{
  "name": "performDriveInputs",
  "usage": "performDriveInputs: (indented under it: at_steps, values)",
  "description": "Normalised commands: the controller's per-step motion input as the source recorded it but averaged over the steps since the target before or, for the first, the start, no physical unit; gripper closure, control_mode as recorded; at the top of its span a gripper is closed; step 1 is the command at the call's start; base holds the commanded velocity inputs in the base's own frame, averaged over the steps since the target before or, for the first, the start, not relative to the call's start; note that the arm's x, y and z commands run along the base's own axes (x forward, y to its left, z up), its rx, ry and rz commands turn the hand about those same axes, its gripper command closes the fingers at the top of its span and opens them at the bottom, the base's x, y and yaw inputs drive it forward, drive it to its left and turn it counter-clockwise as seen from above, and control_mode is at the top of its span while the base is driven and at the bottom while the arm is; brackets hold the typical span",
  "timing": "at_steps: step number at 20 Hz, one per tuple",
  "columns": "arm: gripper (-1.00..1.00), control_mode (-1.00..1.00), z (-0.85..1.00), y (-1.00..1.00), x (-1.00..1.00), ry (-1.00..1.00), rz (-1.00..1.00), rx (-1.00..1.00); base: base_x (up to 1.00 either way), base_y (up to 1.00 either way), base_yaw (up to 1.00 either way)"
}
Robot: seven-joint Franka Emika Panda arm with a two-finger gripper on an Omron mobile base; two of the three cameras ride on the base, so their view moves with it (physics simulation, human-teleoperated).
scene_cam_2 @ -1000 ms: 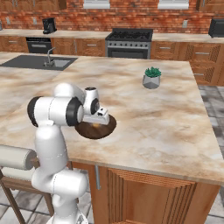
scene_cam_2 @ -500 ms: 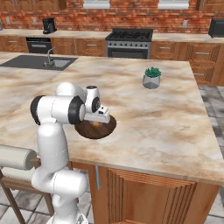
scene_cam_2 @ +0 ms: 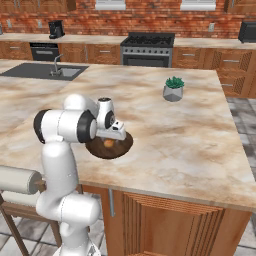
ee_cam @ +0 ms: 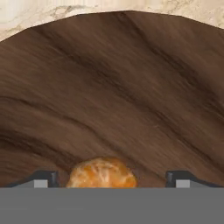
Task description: Retrieve the tangerine and banana from the fridge and place them into the bowl on the dining table.
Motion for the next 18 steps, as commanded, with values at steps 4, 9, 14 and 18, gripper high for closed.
performDriveInputs:
  at_steps: [4, 9, 14, 18]
  values:
    - [-1.0, -1.0, 0.37, -0.02, -0.58, -0.14, -0.03, 0.0, 0.0, 0.0, 0.0]
    - [-1.0, -1.0, 0.65, -0.02, -0.8, -0.22, -0.02, 0.0, 0.0, 0.0, 0.0]
    - [-1.0, -1.0, 0.84, 0.0, -0.97, -0.28, 0.0, 0.0, 0.0, 0.0, 0.0]
    - [-1.0, -1.0, 0.99, -0.03, -1.0, -0.29, 0.0, 0.0, 0.0, 0.0, 0.0]
